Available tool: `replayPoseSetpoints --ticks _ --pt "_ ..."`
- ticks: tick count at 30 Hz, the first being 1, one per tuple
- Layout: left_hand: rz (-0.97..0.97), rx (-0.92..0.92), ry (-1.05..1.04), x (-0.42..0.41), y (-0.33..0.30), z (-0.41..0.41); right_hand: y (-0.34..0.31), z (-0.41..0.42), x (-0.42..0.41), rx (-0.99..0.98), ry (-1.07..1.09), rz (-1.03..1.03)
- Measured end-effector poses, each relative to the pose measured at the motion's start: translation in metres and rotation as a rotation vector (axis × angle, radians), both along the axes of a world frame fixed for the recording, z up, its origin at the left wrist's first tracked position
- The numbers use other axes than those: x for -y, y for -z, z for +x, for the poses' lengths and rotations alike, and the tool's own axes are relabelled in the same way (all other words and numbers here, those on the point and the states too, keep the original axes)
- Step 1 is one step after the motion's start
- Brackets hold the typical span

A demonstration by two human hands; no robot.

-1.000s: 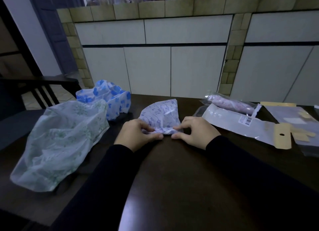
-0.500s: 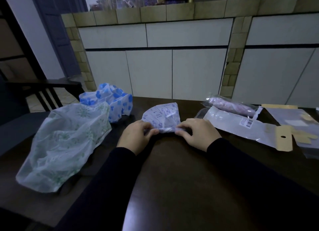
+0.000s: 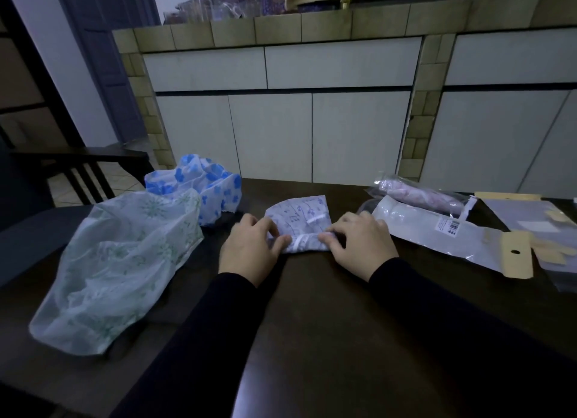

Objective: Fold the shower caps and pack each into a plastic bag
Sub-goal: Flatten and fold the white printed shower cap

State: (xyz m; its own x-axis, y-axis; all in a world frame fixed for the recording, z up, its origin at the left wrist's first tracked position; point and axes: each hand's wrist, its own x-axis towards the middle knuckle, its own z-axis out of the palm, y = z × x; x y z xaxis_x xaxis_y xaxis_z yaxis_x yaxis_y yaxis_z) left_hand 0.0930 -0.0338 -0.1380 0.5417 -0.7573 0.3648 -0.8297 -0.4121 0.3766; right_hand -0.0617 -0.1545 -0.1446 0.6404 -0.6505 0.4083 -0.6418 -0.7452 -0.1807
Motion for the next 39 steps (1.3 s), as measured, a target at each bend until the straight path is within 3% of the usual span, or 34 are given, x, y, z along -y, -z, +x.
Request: replayPoseSetpoints --ticks 4,11,16,25,31,35,39 --pt "-0.059 0.096 0.117 0.002 -0.003 -0.002 -0.001 -0.001 0.001 0.046 -0.105 -0.119" --pt "0.021 -0.179 0.131 -0.004 -0.006 0.004 -0.007 -0.001 0.0 -0.15 -0.1 -0.061" --pt "0.049 -0.22 0.144 -0.005 -0.005 0.006 -0.012 -0.007 -0.001 -0.177 -0.102 0.012" --pt "0.088 -0.089 0.16 -0.006 -0.007 0.01 -0.01 -0.008 -0.002 -0.098 -0.095 0.011" --pt "0.042 -0.16 0.192 -0.004 -0.003 0.01 -0.007 -0.009 0.004 0.013 -0.077 0.13" --pt "0.074 -0.175 0.167 -0.001 -0.003 0.013 -0.007 -0.006 0.006 -0.042 -0.052 0.165" --pt "0.162 -0.121 0.105 0.001 -0.007 0.007 -0.007 -0.01 0.008 0.034 -0.073 0.166"
